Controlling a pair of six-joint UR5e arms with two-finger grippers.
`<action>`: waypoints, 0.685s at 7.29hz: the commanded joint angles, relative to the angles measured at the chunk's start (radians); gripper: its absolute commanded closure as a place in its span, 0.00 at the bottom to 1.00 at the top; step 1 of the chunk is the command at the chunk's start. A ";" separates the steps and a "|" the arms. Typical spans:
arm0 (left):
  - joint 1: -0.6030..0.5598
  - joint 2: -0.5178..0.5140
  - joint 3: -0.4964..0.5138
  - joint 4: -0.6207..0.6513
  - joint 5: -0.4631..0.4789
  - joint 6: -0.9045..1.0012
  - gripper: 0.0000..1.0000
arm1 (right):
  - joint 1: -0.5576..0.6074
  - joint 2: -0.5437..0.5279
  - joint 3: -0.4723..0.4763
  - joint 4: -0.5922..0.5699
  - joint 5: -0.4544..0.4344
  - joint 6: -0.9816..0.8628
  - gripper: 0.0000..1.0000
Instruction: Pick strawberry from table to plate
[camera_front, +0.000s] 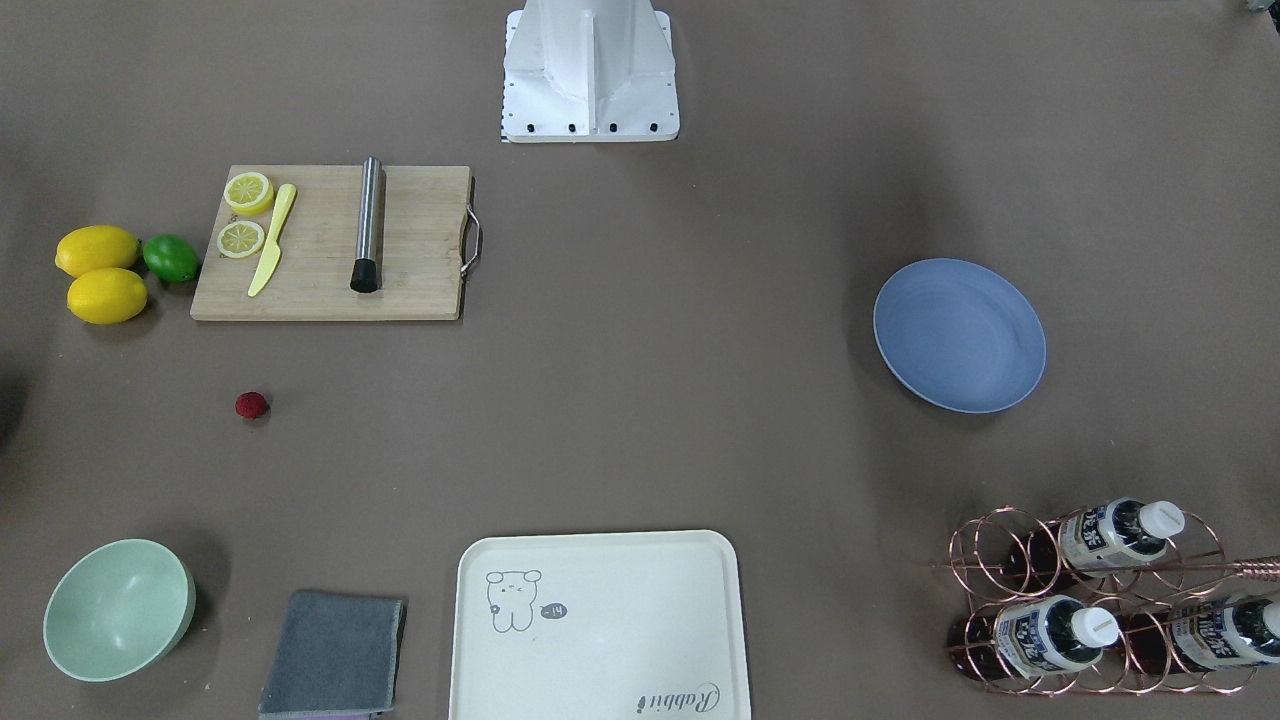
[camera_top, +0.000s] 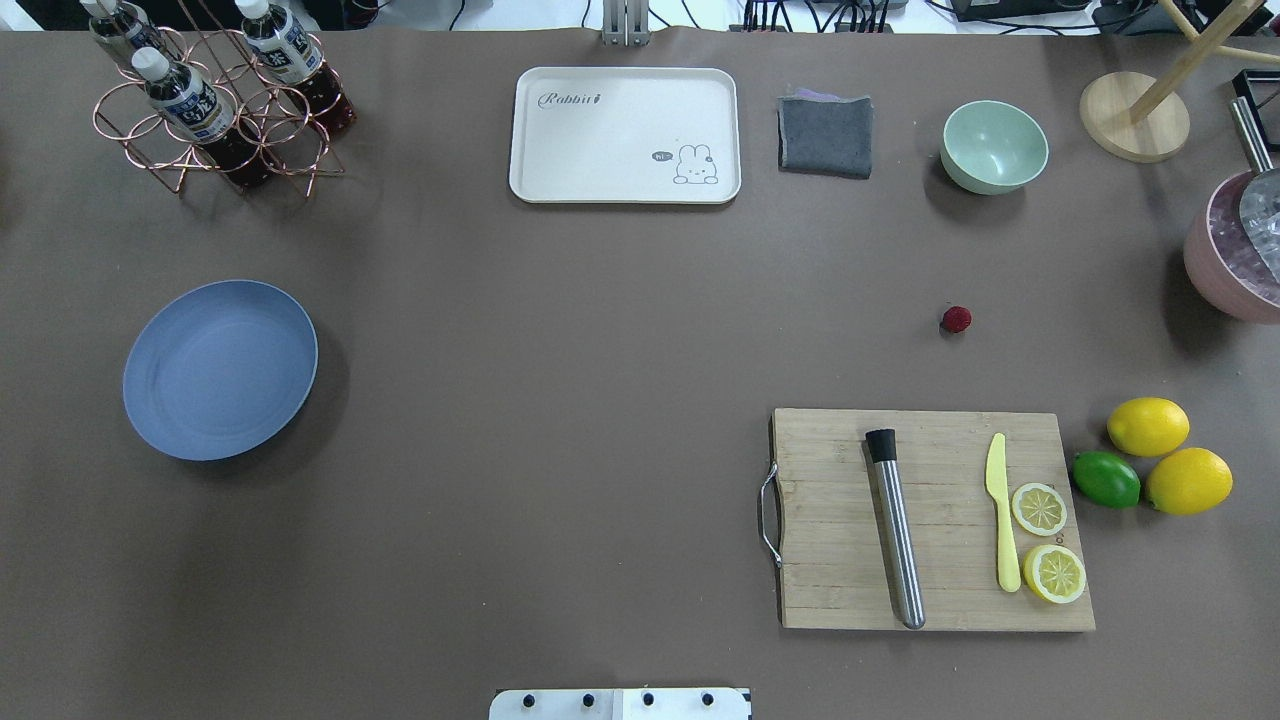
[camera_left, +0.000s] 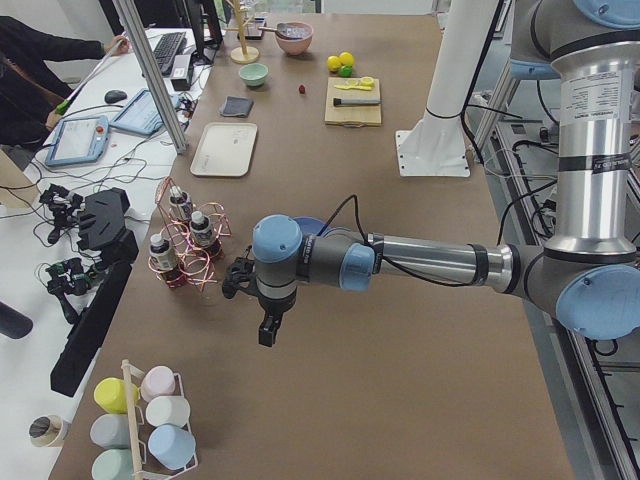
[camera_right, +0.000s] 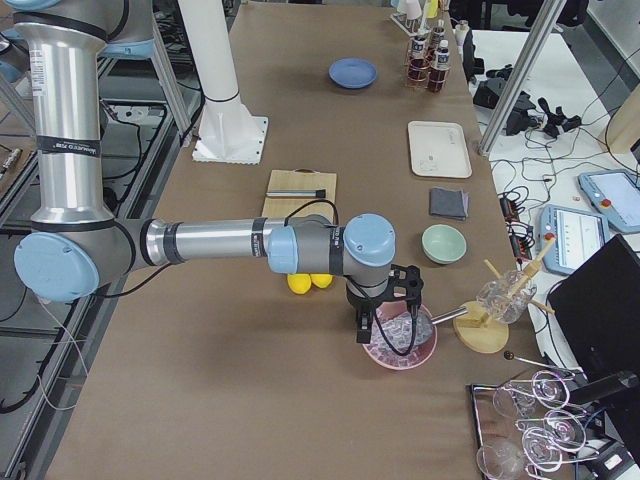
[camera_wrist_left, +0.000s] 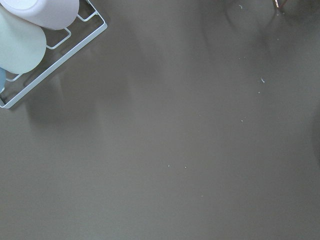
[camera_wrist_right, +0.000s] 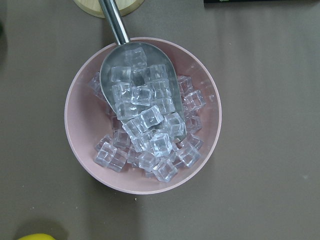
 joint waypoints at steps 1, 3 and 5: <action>0.000 0.001 0.000 -0.003 0.000 0.000 0.02 | 0.000 0.000 0.004 0.000 -0.001 -0.001 0.00; 0.002 -0.012 0.001 0.000 0.000 0.000 0.02 | 0.000 0.005 -0.008 -0.008 -0.001 0.002 0.00; 0.002 -0.025 -0.005 -0.006 -0.002 0.000 0.02 | 0.000 0.009 -0.033 -0.002 -0.009 0.040 0.00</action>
